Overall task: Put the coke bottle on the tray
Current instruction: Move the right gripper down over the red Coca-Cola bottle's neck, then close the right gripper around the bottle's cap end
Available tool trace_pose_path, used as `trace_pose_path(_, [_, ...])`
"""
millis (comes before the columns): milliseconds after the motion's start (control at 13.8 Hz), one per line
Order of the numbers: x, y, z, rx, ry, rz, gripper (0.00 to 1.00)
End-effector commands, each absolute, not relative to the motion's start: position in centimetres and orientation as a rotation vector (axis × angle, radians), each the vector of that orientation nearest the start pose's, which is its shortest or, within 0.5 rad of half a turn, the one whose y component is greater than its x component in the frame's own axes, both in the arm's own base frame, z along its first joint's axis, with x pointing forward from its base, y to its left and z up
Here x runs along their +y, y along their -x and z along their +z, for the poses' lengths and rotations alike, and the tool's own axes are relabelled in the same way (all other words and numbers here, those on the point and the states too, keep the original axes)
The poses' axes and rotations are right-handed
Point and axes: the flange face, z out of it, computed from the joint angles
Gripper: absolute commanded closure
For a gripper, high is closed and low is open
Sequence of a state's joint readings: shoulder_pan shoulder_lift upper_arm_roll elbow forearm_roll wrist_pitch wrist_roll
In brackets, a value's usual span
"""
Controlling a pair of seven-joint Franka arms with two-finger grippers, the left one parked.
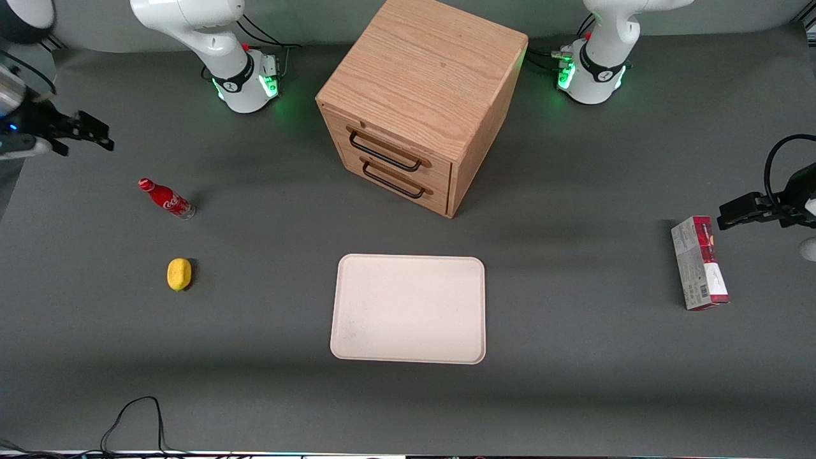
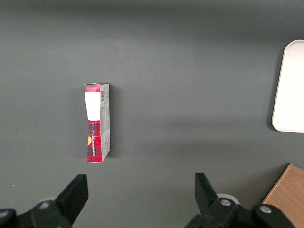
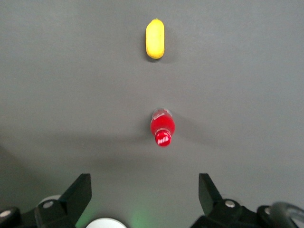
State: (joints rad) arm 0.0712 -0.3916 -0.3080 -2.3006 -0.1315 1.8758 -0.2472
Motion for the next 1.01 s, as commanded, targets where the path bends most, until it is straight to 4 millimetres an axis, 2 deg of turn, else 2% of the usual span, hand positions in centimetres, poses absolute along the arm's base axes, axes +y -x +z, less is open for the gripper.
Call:
trace_pose_path(0, [-13.0, -40.4, 44.1, -0.144, 3.133, 0.031, 0.0])
trace_pose_path(217, [-14.4, -39.2, 39.4, -0.171, 3.112, 0.003, 0.0])
trace_pose_path(434, [-14.1, -38.7, 36.1, -0.174, 3.113, -0.009, 0.0])
trace_pose_path(579, [-13.8, -38.3, 34.4, -0.191, 3.118, -0.028, 0.0])
trace_pose_path(796, [-15.8, -37.6, 32.9, -0.211, 3.109, -0.037, 0.01])
trace_pose_path(941, [-16.1, -37.5, 32.1, -0.214, 3.113, -0.041, 0.01])
